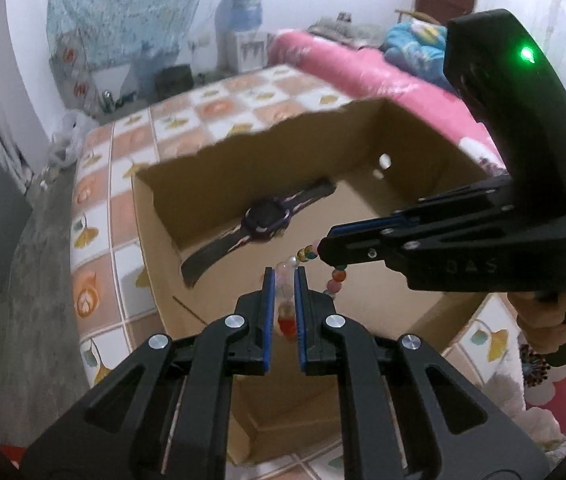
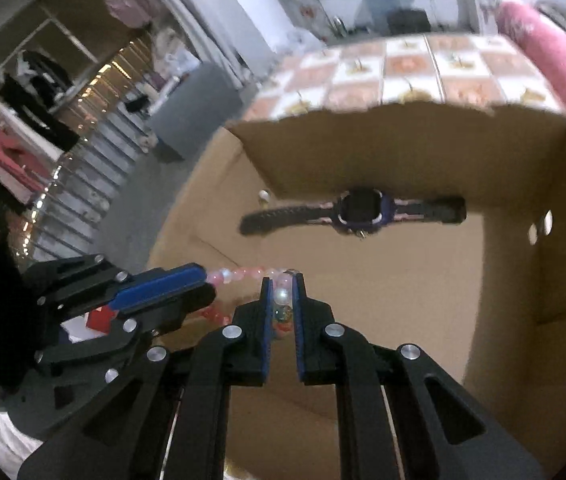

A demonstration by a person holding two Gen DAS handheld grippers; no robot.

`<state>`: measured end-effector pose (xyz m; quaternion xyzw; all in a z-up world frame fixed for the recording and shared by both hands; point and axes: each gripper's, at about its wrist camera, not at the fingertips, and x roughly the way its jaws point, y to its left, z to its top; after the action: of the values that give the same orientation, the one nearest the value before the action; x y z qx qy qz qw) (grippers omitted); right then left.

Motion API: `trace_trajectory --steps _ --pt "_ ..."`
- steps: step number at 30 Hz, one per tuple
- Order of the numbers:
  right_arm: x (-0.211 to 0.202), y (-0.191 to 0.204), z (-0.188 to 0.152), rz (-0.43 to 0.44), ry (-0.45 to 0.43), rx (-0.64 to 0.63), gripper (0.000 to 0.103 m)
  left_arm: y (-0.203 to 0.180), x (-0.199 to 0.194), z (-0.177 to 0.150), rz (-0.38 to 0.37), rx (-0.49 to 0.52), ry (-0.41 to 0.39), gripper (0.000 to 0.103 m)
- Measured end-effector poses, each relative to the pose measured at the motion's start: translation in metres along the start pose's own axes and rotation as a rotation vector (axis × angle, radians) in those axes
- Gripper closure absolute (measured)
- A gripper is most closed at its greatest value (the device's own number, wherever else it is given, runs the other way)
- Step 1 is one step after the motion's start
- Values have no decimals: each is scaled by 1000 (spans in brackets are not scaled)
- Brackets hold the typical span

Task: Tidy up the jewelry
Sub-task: 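Carry the bracelet into the box with both tools and open them, then withdraw both tools and move the left tool toward the small silver ring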

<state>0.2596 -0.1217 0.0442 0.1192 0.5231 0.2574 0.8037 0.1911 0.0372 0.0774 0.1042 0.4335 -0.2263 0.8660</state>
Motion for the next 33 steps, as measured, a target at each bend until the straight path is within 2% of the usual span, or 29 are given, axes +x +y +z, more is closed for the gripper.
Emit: trace_trajectory --steps 2,3,8,10,13,14,16,17,19,20,22,24,28,30,33 --pt "4 -2 0 14 4 13 92 4 -1 -4 15 -15 -2 84" --pt "4 -3 -2 17 -2 17 92 5 -3 -4 20 -23 -9 75" --pt "-24 -12 -17 48 -87 33 90 9 -29 -15 46 -47 -70 61" --pt "-45 -18 -22 46 -141 34 74 10 -42 -21 65 -52 -97 52" --pt "-87 -25 -42 21 -250 30 65 12 -64 -33 70 -72 -144 44" --pt "-102 -26 -52 18 -287 26 64 10 -76 -40 56 -78 -172 43" --pt "-133 -26 -75 22 -367 1 53 7 -94 -51 24 -76 -224 31" --pt "-145 -25 -86 11 -405 -14 49 2 -107 -62 -3 -64 -262 29" --pt "-163 -20 -113 -31 -470 -50 38 -6 -119 -78 -39 -43 -294 21" --pt "-169 -16 -134 -56 -488 -77 37 -10 -120 -84 -57 -37 -294 19" --pt "-165 -13 -163 -93 -471 -89 34 -19 -115 -106 -79 -36 -262 18" --pt "-149 -16 -183 -146 -414 -71 34 -27 -98 -121 -51 -44 -193 17" --pt "-93 -34 -215 -250 -227 8 34 -43 -49 -149 31 -18 -42 17" --pt "-76 -37 -222 -324 -183 2 34 -50 -35 -156 49 11 -17 17" --pt "-67 -39 -223 -396 -182 -10 34 -54 -20 -158 76 24 5 17"
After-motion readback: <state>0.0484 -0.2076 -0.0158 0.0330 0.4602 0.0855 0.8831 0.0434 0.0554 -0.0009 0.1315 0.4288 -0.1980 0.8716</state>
